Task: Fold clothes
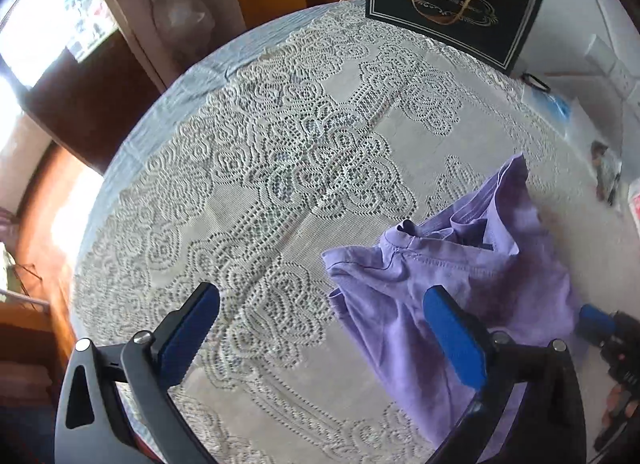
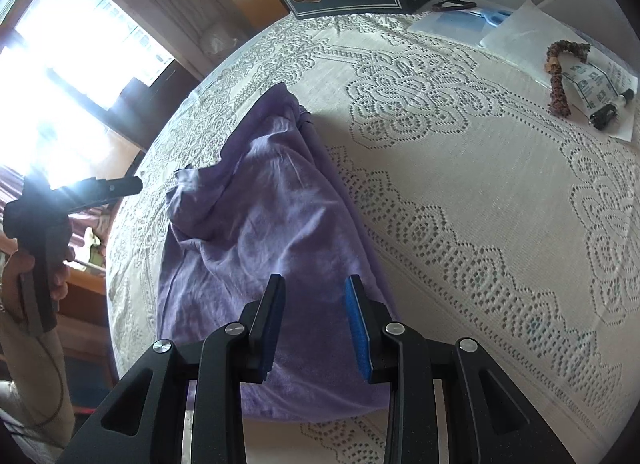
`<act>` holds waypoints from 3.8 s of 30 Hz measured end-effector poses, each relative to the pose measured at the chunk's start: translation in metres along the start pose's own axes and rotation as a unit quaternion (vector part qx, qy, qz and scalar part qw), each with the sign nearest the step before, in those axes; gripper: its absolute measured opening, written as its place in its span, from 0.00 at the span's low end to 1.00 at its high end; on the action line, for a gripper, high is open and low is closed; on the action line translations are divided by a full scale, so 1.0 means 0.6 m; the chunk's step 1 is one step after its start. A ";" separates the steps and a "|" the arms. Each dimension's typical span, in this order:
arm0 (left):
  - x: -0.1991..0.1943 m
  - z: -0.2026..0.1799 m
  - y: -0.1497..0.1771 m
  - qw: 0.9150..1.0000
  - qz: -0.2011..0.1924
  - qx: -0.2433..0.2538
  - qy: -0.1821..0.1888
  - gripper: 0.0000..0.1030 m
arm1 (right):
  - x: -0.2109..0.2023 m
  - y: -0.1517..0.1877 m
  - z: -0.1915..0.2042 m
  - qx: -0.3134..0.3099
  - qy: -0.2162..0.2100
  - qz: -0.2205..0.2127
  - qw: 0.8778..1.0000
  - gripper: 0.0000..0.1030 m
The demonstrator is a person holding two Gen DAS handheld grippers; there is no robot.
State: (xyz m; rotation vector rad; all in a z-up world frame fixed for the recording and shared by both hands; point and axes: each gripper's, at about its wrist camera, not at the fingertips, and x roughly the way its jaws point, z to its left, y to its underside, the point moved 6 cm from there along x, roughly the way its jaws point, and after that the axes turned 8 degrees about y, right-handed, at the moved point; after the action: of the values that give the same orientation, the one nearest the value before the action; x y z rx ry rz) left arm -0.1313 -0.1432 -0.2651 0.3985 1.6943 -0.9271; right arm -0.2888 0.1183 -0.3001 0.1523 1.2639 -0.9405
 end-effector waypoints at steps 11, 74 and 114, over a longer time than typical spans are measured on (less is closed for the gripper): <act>0.073 -0.059 -0.013 0.994 0.000 0.012 0.108 0.76 | -0.011 0.014 0.016 -0.028 0.019 0.002 0.999 0.28; 0.114 -0.110 -0.043 0.940 0.086 0.261 0.205 0.79 | -0.032 0.107 0.033 0.208 0.204 -0.048 0.955 0.19; 0.170 -0.118 -0.119 0.910 0.058 0.371 0.173 0.06 | 0.034 0.203 0.155 0.358 0.201 -0.047 0.911 0.18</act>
State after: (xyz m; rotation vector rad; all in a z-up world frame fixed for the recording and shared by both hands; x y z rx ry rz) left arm -0.2601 -0.1555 -0.3262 1.2191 1.5426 -1.4625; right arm -0.1378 0.1314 -0.3321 0.9079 1.2447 -1.4814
